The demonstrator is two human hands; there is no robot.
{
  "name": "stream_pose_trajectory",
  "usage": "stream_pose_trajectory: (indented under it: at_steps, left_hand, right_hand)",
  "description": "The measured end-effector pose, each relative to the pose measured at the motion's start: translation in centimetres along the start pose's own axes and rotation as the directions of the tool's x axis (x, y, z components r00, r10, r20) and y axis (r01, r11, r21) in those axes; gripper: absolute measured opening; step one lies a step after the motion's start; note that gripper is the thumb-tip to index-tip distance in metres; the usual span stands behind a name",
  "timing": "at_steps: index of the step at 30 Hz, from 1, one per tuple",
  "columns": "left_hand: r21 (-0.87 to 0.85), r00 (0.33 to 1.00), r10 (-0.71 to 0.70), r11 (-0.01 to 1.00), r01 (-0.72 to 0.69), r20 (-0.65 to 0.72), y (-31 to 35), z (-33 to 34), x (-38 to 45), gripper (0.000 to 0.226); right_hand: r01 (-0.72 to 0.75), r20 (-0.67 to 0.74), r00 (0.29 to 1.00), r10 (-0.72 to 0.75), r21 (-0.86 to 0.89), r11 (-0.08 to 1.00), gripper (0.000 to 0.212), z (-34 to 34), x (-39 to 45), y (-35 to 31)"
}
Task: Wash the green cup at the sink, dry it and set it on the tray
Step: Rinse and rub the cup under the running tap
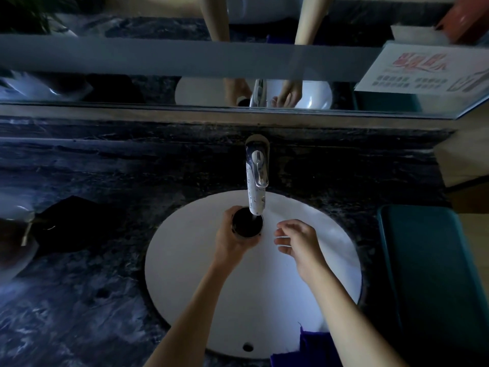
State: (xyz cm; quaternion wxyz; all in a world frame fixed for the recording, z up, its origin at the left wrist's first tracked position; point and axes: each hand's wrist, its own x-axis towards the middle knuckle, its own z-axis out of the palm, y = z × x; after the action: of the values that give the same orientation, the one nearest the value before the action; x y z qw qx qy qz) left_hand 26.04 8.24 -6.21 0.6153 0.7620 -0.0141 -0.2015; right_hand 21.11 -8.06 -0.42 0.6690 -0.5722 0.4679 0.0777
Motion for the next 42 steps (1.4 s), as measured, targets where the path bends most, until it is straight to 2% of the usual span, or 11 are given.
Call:
stream_pose_trajectory:
  at_steps: [6,10,16,24,27,31,35,39,42]
  left_hand:
    - [-0.011,0.999,0.006,1.000,-0.006,0.035,0.5,0.7,-0.1,0.069]
    - [-0.023,1.000,-0.020,1.000,0.020,0.003,0.1,0.5,0.2,0.069]
    - [-0.022,0.999,0.011,1.000,-0.009,0.052,0.4,1.0,0.0,0.071]
    - [-0.060,1.000,-0.022,0.998,0.023,0.015,-0.3,1.0,0.0,0.070]
    - [-0.128,0.995,-0.100,0.987,0.099,0.003,0.0,1.0,-0.1,0.070]
    - [-0.329,0.950,-0.311,0.899,0.290,-0.012,0.2,1.3,0.6,0.069]
    - [-0.450,0.914,-0.397,0.803,0.391,0.087,1.2,2.0,0.1,0.025]
    - [-0.551,0.864,-0.487,0.690,0.470,0.127,1.1,3.2,-0.2,0.033]
    - [-0.637,0.824,-0.541,0.580,0.508,0.165,0.9,3.3,0.2,0.058]
  right_hand:
    - [0.009,-0.001,1.000,-0.009,0.017,1.000,0.017,0.0,0.0,-0.1]
    - [0.011,0.006,1.000,-0.011,0.024,1.000,0.017,0.1,0.1,-0.1]
    - [0.018,0.012,1.000,-0.018,0.028,0.999,0.017,0.1,0.0,-0.2]
    - [0.022,0.024,0.999,-0.022,0.022,1.000,0.018,0.1,0.3,-0.1]
    - [0.073,0.060,0.996,-0.070,-0.052,0.996,0.022,0.4,0.3,-0.1]
    - [0.176,0.232,0.964,-0.131,-0.184,0.967,0.027,1.0,0.3,0.3]
    - [0.252,0.354,0.920,-0.170,-0.201,0.947,0.031,1.7,0.4,1.1]
    - [0.262,0.262,0.946,-0.191,-0.270,0.926,0.026,2.9,0.9,1.8]
    - [0.181,0.136,0.979,-0.150,-0.263,0.948,0.022,3.2,1.1,1.3]
